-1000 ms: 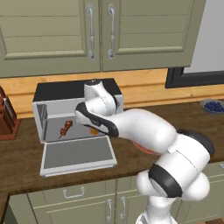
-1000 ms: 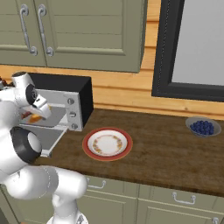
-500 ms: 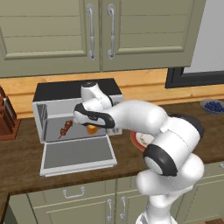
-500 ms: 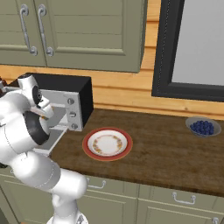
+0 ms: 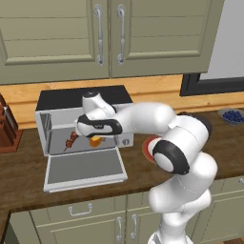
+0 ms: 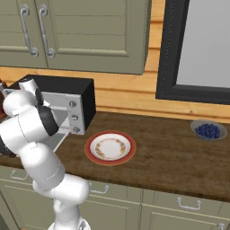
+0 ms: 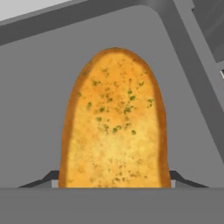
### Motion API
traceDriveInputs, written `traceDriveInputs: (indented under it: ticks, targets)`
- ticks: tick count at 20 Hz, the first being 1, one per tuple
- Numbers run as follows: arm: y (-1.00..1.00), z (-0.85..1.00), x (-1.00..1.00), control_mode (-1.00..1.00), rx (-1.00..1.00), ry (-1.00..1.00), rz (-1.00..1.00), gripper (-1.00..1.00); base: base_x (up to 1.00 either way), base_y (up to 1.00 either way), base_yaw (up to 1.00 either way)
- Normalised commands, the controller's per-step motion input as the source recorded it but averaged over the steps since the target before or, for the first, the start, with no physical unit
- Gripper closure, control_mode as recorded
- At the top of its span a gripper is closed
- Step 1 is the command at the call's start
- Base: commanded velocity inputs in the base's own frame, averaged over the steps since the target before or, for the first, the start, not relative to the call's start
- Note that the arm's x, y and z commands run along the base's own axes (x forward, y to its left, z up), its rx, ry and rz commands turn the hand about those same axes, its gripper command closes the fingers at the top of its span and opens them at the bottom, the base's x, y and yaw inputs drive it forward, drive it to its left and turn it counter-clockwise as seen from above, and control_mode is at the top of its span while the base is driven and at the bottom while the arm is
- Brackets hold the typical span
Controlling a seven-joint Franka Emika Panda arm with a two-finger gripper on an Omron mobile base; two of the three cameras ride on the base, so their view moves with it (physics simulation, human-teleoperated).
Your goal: Pick up the kebab skewer and baguette bread, and place them inside the toaster oven. Close the toaster oven door and start by setting the timer.
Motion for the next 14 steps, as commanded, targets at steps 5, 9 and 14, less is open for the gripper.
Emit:
traceDriveInputs:
  ticks: [5, 9, 14]
  targets:
    - [0.00, -0.11, 0.03, -1.00, 0.00, 0.00, 0.00, 1.00, 0.00, 0.00, 0.00]
    - [0.00, -0.11, 0.00, -1.00, 0.00, 0.00, 0.00, 1.00, 0.00, 0.00, 0.00]
    - [-0.07, -0.02, 0.00, -1.00, 0.00, 0.00, 0.00, -1.00, 0.00, 0.00, 0.00]
